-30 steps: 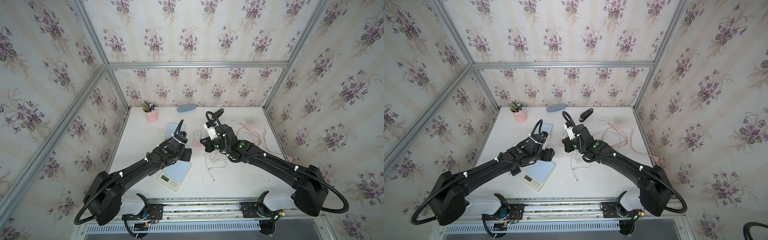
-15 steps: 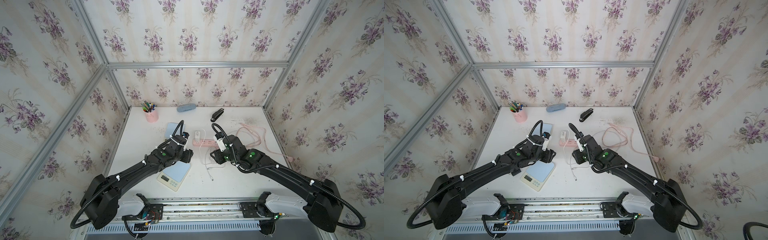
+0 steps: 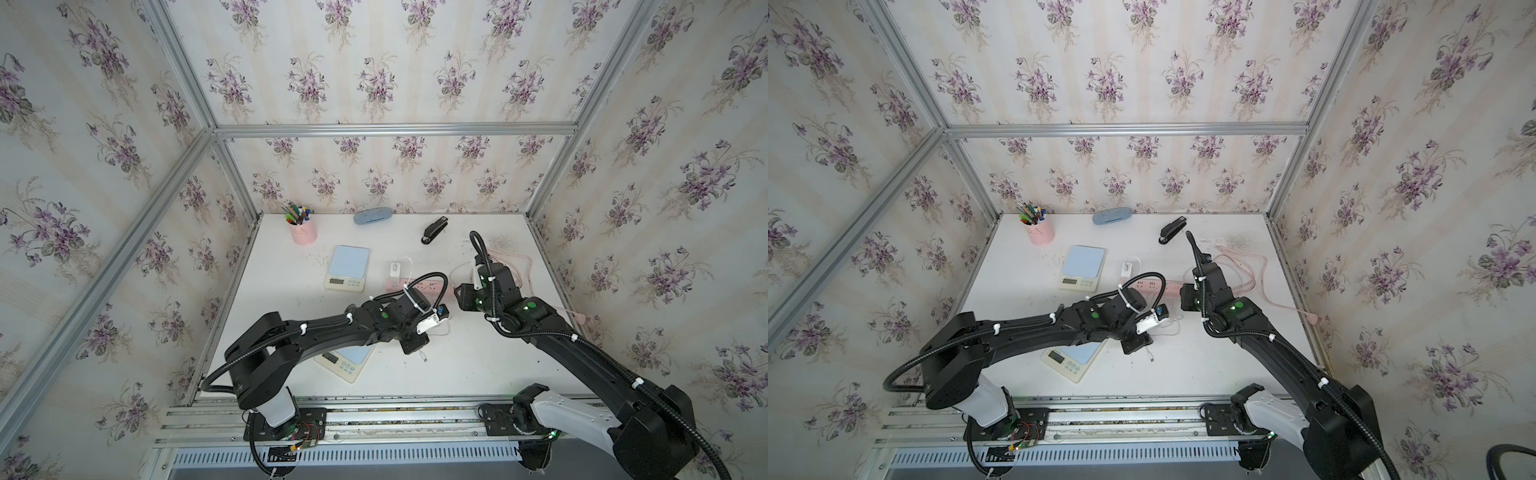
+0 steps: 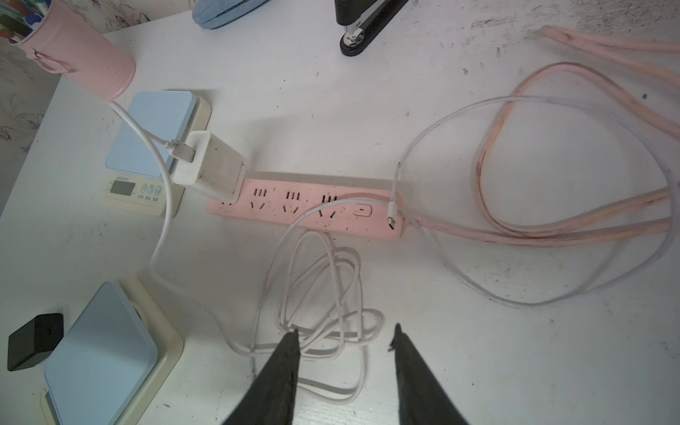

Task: Charge the electronic scale
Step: Pick up the charging cable from the center of the board.

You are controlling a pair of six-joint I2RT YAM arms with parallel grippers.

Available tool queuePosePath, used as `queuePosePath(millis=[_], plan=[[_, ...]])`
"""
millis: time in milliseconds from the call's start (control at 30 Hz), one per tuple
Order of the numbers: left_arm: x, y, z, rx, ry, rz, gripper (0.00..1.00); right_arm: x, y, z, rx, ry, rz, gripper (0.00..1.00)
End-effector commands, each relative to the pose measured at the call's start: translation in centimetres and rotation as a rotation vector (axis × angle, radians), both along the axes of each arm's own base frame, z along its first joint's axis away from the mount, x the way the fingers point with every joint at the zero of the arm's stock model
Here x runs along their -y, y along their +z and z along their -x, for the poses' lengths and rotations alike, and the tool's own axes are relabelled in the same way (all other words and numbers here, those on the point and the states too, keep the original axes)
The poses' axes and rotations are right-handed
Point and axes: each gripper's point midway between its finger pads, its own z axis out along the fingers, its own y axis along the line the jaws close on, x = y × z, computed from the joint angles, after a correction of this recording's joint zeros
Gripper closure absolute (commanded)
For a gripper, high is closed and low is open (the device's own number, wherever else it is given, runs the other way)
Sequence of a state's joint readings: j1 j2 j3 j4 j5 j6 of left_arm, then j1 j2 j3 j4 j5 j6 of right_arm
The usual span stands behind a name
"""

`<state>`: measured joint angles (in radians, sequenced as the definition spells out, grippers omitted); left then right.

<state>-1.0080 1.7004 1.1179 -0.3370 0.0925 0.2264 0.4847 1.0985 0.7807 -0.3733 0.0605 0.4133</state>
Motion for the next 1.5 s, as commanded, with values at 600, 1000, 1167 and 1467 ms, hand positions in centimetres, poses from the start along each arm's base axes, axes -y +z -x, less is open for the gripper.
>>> queuePosePath(millis=[600,1000,1167,1467], plan=[[-1.1,-7.9,-1.3,-0.047,0.022,-0.309,0.85,0.1,0.2,0.0,0.034,0.05,0.029,0.56],[-1.2,4.9,-1.4,-0.037,-0.116,-0.013,1.0,-2.7,7.5,1.5,0.364,0.357,0.013,0.5],[-3.6,9.4,-1.3,-0.121,-0.147,0.124,1.0,-6.5,9.3,3.0,0.469,0.621,0.038,0.41],[-6.5,11.1,-1.6,-0.239,-0.128,0.225,1.0,-12.4,7.5,6.0,0.364,0.995,-0.012,0.39]])
